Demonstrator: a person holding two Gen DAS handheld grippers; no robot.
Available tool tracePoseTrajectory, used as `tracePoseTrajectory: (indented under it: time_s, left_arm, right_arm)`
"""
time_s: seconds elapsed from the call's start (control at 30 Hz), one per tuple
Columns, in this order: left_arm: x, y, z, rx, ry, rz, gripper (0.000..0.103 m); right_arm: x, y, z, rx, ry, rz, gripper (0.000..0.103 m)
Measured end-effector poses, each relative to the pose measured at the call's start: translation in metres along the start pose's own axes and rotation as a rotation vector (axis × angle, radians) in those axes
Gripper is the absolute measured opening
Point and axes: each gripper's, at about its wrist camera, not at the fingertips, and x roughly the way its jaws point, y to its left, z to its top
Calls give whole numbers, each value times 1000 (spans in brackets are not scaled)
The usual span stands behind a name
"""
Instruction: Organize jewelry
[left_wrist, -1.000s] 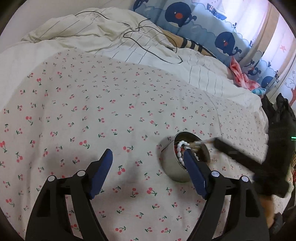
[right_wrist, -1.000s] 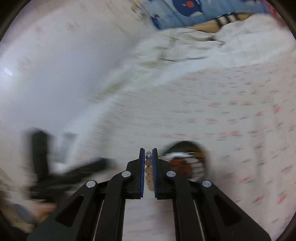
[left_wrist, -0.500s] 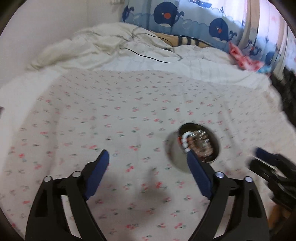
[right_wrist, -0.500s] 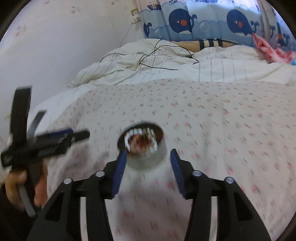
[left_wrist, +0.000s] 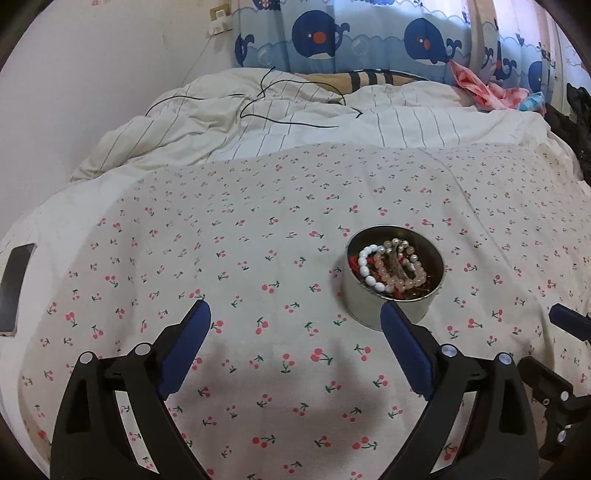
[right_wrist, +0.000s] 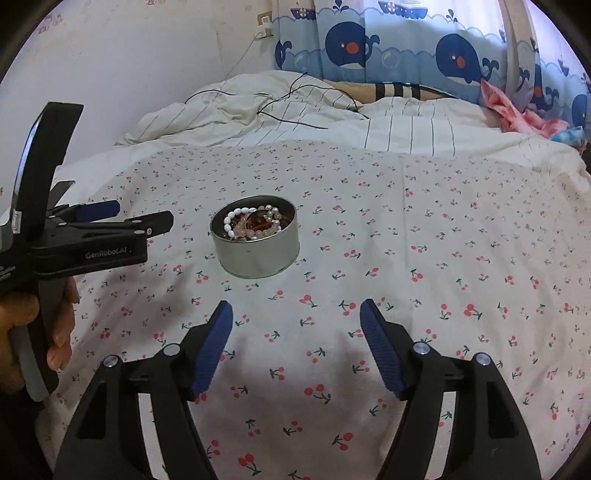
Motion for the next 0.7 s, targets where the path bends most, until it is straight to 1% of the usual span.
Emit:
tracePoseTrajectory:
  time_s: [0.3,0.4,0.7]
  left_arm:
    - [-6,-5,0,-12,-23,-27,95]
    - [-6,-7,0,-8,-20,-33,95]
    - [-5,-12,-2,4,-13,-53,95]
  right_arm:
    - [-3,3,1,-16,-18,-39,71]
    - [-4,2,2,-13,-26,-48,74]
    - [-5,1,2,-6,-29,-58,74]
